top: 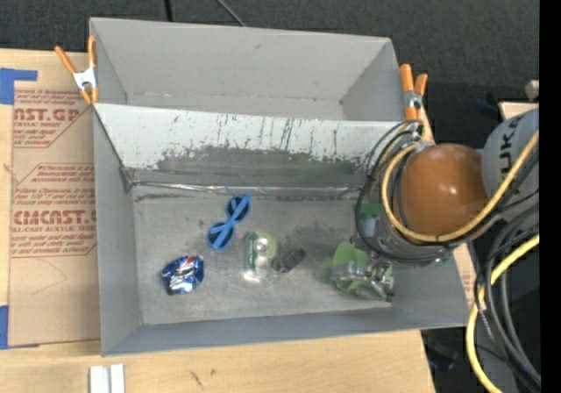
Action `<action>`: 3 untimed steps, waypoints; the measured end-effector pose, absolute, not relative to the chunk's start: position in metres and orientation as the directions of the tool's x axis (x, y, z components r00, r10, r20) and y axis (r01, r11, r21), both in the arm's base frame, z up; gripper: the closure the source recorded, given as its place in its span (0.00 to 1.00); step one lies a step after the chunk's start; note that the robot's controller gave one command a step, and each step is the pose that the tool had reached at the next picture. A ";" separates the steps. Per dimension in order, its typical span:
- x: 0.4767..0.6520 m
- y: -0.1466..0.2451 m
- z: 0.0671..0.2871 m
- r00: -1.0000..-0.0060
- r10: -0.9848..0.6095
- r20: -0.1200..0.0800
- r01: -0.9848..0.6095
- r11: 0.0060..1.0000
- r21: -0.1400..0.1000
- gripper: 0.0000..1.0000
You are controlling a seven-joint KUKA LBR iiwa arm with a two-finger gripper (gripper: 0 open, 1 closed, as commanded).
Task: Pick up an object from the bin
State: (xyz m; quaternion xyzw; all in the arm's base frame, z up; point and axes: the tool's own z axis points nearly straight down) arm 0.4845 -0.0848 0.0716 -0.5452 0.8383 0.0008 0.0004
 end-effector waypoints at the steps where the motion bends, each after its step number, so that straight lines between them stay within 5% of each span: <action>1: 0.484 -0.085 0.070 -0.406 -0.914 -0.002 -0.914 0.406 0.000 0.00; 2: 0.485 -0.085 0.071 -0.405 -0.914 -0.003 -0.914 0.405 -0.002 1.00; 3: 0.511 -0.082 0.181 -0.416 -0.909 -0.004 -0.909 0.417 -0.008 1.00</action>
Offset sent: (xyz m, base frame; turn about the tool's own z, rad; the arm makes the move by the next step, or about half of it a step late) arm 0.0000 0.0000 0.0000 0.0000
